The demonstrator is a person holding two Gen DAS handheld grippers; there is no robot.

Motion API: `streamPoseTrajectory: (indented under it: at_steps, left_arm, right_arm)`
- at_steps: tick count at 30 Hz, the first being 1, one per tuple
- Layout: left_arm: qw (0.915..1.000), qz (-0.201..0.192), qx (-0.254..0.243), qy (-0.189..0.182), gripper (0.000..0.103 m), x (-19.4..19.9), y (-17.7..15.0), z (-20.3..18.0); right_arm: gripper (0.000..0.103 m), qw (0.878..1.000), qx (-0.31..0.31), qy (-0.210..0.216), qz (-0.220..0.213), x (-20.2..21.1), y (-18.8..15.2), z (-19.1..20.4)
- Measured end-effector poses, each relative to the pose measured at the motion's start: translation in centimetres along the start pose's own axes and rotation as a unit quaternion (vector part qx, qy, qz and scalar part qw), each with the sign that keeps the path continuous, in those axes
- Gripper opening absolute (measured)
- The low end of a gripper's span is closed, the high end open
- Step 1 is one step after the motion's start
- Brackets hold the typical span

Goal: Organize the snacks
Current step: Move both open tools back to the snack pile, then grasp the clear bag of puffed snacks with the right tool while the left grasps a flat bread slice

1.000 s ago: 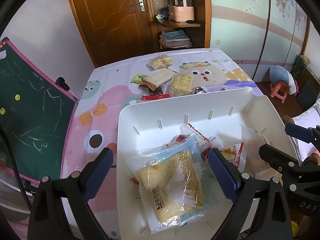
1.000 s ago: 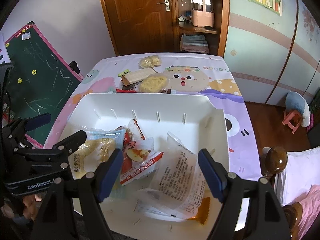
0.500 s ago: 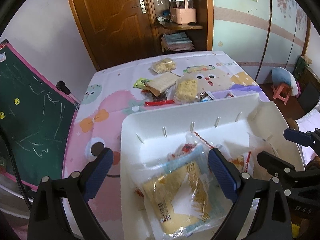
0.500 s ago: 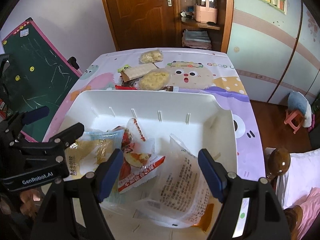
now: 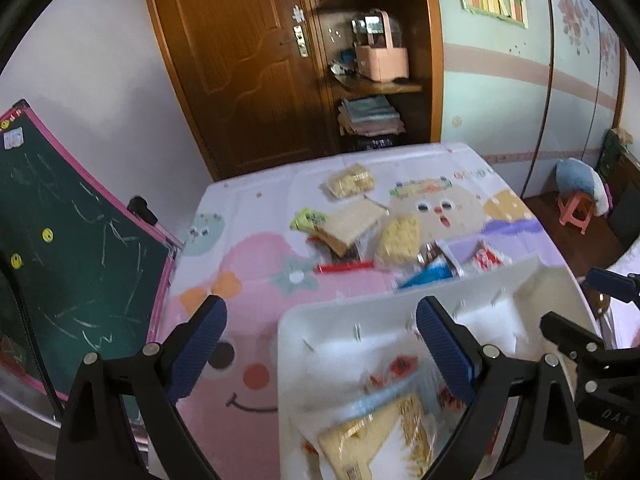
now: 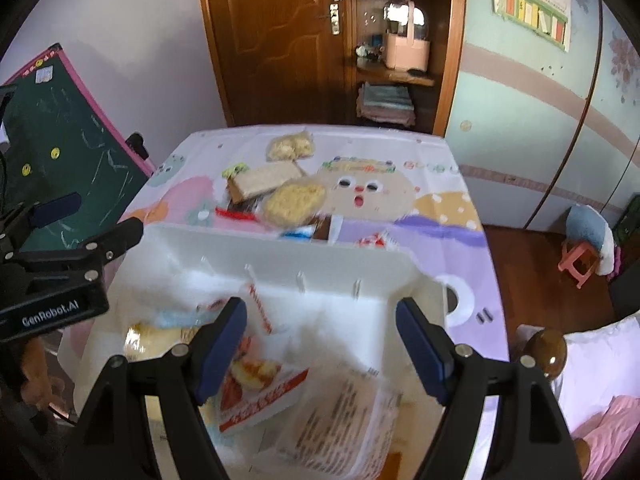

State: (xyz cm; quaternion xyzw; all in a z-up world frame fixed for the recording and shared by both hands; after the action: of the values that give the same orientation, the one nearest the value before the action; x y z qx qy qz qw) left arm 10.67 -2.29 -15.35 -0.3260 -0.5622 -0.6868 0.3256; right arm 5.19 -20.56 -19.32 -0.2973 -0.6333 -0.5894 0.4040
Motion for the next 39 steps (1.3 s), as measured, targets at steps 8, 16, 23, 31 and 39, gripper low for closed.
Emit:
streamPoseTrajectory:
  at_steps: [8,16,23,31,39]
  left_arm:
    - [0.9993,-0.033,0.003,-0.013,0.095,1.7,6.1,0.8]
    - [0.9990,-0.034,-0.007,-0.026,0.095,1.2,11.9,0.8]
    - [0.9997,-0.001,-0.011,-0.020,0.095,-2.8,15.5,0.8]
    - [0.9950,0.094,-0.023,-0.025,0.095,-11.3,14.6,0.4]
    - [0.9808,0.187,-0.051,-0.022,0.095,-18.7,12.5,0.7]
  right_arm:
    - [0.078,0.999,-0.017,-0.001,-0.045,2.0,5.4,-2.5]
    - [0.078,0.998,-0.028,-0.006,-0.054,1.9,10.1,-5.3]
    - [0.078,0.999,-0.038,0.020,0.002,-2.3,13.2,-7.8]
    - [0.078,0.994,-0.030,0.052,0.093,-9.4,13.5,-6.8]
    - [0.078,0.971,-0.069,0.113,0.200,-16.3,12.7,-2.2]
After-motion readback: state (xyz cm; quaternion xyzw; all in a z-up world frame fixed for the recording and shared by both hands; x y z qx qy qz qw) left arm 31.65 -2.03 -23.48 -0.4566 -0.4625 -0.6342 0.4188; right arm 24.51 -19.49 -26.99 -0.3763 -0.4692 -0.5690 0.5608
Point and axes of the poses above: each gripper's, at about its wrist camera, not at the fingertips, and x roughly against the way its jaws point, z to its left, y to its top, the point moved 10 cm from there along -x, roughly the way its jaws point, and after that the axes turned 10 degrees about z, right-handed, at the moved point
